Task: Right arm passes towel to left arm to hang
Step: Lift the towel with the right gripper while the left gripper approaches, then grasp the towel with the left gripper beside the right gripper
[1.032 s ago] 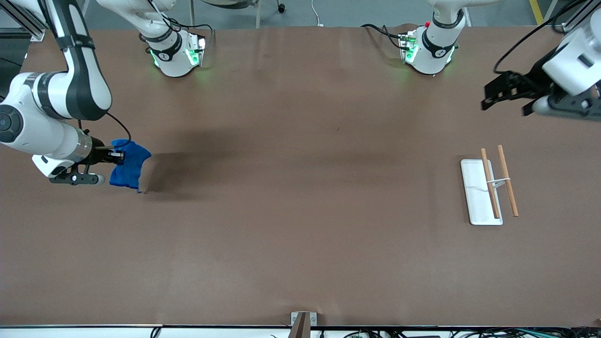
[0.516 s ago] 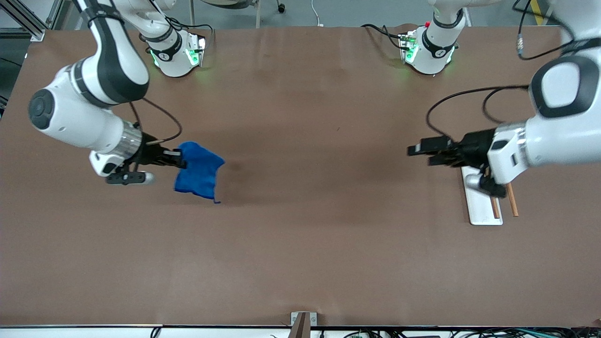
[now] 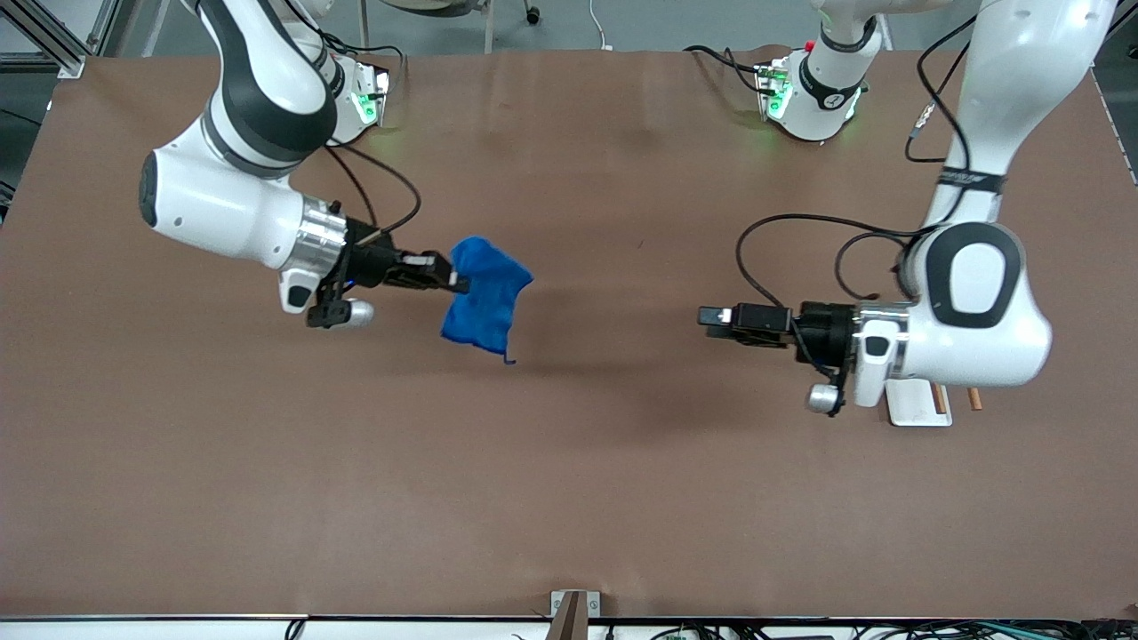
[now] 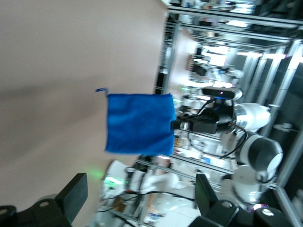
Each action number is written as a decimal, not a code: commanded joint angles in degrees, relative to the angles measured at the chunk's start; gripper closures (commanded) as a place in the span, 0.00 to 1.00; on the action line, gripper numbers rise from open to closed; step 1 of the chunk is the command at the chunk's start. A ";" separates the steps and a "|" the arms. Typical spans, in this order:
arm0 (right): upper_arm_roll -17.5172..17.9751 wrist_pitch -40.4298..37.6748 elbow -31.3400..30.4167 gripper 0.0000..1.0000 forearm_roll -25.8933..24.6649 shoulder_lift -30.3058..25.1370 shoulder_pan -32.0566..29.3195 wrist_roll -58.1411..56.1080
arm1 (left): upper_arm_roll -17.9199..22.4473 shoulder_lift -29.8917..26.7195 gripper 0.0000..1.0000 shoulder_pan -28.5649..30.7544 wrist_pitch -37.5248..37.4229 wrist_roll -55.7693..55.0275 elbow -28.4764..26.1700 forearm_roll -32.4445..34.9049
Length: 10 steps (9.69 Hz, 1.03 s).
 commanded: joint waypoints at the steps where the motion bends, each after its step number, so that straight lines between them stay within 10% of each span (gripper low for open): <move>1: 3.03 0.28 3.07 1.00 6.40 0.52 0.15 3.00 | -0.54 0.59 0.00 -1.53 0.67 5.11 -4.58 -7.69; 10: 3.13 16.11 9.50 1.00 20.58 3.78 9.82 7.06 | -4.94 6.22 0.00 -0.13 -14.96 19.64 -20.40 -23.01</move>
